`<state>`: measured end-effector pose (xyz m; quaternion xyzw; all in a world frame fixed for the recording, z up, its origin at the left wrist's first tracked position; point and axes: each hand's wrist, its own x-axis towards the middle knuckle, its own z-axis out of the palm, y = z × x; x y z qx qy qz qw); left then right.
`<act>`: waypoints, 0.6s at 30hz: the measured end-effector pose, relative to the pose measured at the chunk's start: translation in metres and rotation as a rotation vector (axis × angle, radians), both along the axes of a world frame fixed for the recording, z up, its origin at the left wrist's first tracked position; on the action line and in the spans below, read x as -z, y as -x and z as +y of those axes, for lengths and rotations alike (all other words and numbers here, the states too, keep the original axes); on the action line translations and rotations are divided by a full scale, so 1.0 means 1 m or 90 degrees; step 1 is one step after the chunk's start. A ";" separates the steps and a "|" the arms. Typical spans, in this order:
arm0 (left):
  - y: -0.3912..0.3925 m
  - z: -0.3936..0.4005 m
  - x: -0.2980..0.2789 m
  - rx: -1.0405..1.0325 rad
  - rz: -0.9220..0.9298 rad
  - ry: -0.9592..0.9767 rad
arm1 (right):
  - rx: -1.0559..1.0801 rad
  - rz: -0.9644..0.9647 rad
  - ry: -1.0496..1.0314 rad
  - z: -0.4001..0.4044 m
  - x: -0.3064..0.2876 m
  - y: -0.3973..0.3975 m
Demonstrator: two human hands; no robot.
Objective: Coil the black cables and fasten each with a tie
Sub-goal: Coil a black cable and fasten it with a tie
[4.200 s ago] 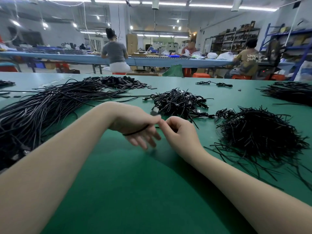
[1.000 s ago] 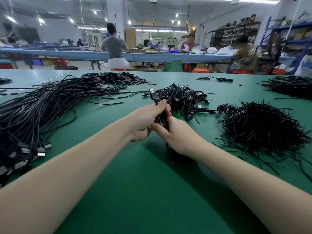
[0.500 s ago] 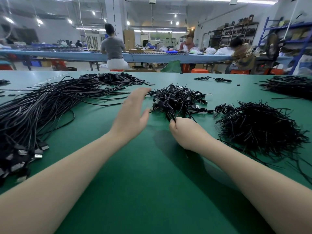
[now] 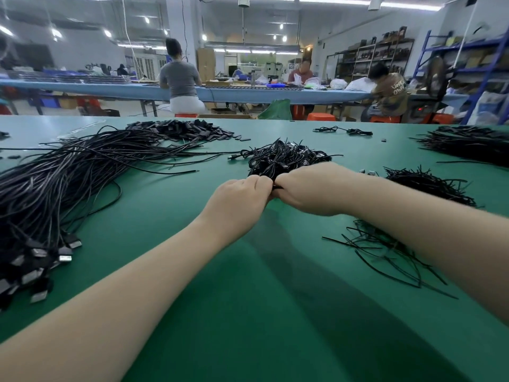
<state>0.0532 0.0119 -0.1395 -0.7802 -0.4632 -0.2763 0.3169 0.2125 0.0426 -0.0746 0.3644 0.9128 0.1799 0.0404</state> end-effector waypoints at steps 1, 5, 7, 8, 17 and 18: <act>-0.003 0.001 0.002 -0.014 -0.027 0.024 | -0.001 -0.014 -0.051 0.002 -0.005 -0.002; 0.005 0.007 0.019 -0.100 -0.258 0.192 | 0.127 0.051 -0.125 0.015 -0.036 -0.032; 0.014 0.009 0.021 -0.102 -0.398 0.237 | 0.192 0.059 -0.034 0.013 -0.043 -0.052; 0.016 0.009 0.019 -0.100 -0.443 0.245 | 0.201 0.062 0.062 0.010 -0.039 -0.060; 0.006 0.008 0.018 0.023 -0.573 0.271 | 0.224 0.151 0.294 -0.004 0.025 -0.073; 0.005 0.008 0.018 0.041 -0.590 0.293 | 0.222 0.143 0.303 -0.004 0.024 -0.072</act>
